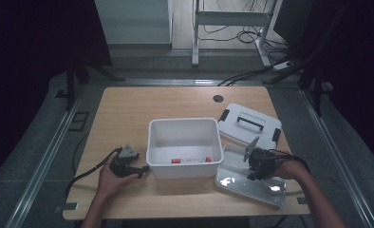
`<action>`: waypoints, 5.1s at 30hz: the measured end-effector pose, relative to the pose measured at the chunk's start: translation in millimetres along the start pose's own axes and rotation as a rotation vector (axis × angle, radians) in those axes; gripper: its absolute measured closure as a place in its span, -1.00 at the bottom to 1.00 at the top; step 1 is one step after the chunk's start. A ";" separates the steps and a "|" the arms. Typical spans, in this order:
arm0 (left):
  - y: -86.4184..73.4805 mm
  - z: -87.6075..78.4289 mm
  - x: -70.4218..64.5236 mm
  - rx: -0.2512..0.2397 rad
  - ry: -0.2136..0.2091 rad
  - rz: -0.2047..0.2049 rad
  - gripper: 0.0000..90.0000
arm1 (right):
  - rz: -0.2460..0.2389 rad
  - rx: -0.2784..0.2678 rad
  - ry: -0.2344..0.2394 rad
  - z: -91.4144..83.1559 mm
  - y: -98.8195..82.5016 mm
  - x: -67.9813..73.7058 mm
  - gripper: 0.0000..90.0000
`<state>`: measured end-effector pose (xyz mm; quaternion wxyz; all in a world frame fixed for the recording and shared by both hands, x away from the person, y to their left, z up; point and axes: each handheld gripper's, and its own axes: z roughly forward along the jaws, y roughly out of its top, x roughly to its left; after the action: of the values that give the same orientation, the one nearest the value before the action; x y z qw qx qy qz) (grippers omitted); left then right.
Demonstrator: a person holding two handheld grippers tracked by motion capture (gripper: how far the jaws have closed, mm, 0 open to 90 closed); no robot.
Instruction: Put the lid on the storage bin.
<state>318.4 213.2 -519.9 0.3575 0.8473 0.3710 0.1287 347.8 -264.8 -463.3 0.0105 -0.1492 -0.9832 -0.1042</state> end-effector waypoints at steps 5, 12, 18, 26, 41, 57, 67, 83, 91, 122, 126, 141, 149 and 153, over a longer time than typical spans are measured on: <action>-0.1 0.0 -0.1 0.000 0.001 0.001 -0.38 | 0.003 0.036 0.004 5.6 -0.2 -1.2 0.74; -0.1 0.0 -0.1 0.000 0.001 0.000 -0.38 | 0.002 0.057 -0.004 8.8 -0.9 -1.7 0.96; 0.0 0.0 -0.1 0.000 0.001 0.000 -0.38 | -0.010 0.043 0.003 7.0 -2.2 -0.1 0.97; 0.0 0.0 -0.2 0.000 0.001 0.000 -0.38 | 0.003 -0.022 0.006 -16.9 -5.1 2.9 0.97; 0.0 0.1 -0.2 -0.001 0.001 0.000 -0.38 | -0.046 -0.101 -0.065 -88.5 -1.2 8.7 0.97; 0.2 0.5 -0.5 -0.003 0.002 -0.006 -0.38 | -0.050 -0.168 -0.127 -139.3 -5.4 6.0 0.98; 0.2 0.4 -0.4 -0.002 0.001 -0.005 -0.38 | -0.118 -0.196 -0.117 -143.5 35.3 2.8 0.97; 0.2 0.3 0.2 -0.002 -0.001 0.001 -0.38 | -0.193 -0.232 -0.087 -130.1 93.8 -8.0 0.97; 0.3 0.4 0.3 -0.002 -0.001 0.001 -0.38 | -0.206 -0.239 -0.075 -121.3 105.4 -11.6 0.97; 0.3 0.3 0.5 -0.001 -0.001 0.004 -0.38 | -0.282 -0.228 -0.047 -112.1 159.7 -9.2 0.97; 0.2 0.3 0.5 -0.001 -0.001 0.005 -0.38 | -0.296 -0.224 -0.038 -108.5 169.6 -8.0 0.97; 0.2 0.3 0.4 -0.001 -0.001 0.005 -0.38 | -0.323 -0.212 -0.026 -100.3 186.9 -4.9 0.97; 0.1 0.2 0.5 -0.001 -0.002 0.006 -0.38 | -0.333 -0.209 -0.018 -94.2 195.5 -4.5 0.97; 0.1 0.2 0.5 -0.001 -0.002 0.006 -0.38 | -0.339 -0.206 -0.016 -91.7 196.5 -4.3 0.97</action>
<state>318.9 213.4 -520.0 0.3579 0.8484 0.3680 0.1290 409.1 -101.6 -334.2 -0.0305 0.0172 -0.9785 -0.2032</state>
